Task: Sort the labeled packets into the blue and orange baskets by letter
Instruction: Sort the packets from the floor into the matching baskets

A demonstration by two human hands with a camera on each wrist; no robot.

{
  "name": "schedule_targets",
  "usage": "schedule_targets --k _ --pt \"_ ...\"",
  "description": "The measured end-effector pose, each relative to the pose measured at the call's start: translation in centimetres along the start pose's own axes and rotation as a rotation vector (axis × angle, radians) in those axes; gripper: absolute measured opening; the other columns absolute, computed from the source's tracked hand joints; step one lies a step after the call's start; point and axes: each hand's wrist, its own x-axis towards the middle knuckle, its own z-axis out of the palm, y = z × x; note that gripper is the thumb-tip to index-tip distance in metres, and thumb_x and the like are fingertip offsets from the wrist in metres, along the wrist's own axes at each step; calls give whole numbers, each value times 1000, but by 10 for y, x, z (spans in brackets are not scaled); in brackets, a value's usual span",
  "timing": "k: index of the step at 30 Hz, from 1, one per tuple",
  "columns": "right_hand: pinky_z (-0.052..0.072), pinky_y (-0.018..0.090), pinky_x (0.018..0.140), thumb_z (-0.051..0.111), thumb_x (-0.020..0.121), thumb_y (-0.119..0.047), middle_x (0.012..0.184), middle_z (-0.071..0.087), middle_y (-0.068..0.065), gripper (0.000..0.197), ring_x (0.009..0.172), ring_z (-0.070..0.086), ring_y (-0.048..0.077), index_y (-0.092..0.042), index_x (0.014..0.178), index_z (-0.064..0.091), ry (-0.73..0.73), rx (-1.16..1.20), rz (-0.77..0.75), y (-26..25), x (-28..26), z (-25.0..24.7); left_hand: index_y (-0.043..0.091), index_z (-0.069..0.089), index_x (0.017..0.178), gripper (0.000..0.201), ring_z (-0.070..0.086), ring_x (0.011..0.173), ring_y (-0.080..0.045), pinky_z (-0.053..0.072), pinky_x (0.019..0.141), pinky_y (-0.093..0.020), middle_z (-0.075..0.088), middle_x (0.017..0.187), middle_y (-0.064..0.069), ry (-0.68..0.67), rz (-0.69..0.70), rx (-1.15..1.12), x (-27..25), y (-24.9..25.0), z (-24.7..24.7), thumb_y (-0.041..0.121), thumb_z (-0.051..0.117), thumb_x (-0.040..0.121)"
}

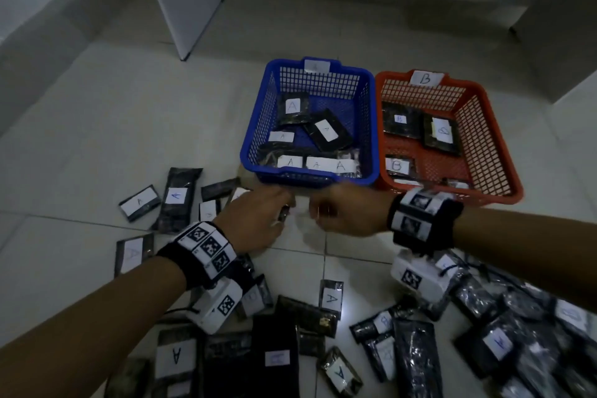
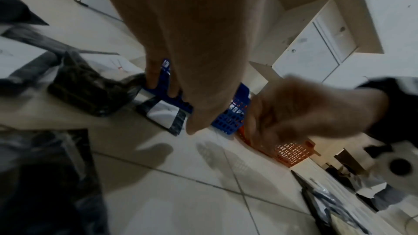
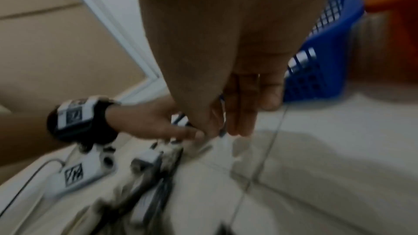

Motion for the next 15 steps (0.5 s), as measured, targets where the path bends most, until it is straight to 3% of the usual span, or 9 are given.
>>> schedule_targets --k 2,3,7,9,12,15 --pt "51 32 80 65 92 -44 103 63 -6 31 87 59 13 -24 115 64 -257 -41 56 0 -11 35 17 50 133 51 58 109 -25 52 85 -42 54 130 -3 -102 -5 64 1 -9 10 26 61 84" --pt "52 34 84 66 89 -53 106 60 -5 45 93 58 16 -23 122 62 -293 -26 51 -1 -18 51 16 47 137 54 58 111 -27 52 86 -43 53 133 -4 -124 -7 90 3 -12 12 26 60 85" --pt "49 40 91 66 82 -65 118 44 7 72 109 48 31 -25 140 52 -212 -24 -63 -2 -38 94 21 41 141 55 57 115 -25 49 93 -37 54 137 -3 -137 -70 142 11 -10 15 37 57 91" --pt "47 42 85 71 80 -62 115 39 7 69 106 43 30 -26 136 55 -214 -31 -96 -8 -44 106 21 41 143 55 57 115 -23 47 93 -34 54 135 -3 -120 -76 191 11 -5 18 43 53 94" --pt "49 45 84 80 78 -47 117 42 12 49 108 41 29 -18 116 68 -217 -16 -79 -17 -48 115 16 27 154 68 52 119 -25 45 93 -36 46 137 -7 -153 -98 167 8 2 25 41 53 97" --pt "51 38 85 80 81 -33 118 56 11 31 107 53 28 -14 105 75 -222 132 -19 -21 -47 102 15 21 156 77 47 119 -25 45 94 -35 42 133 -9 -146 -122 84 5 3 30 32 62 94"
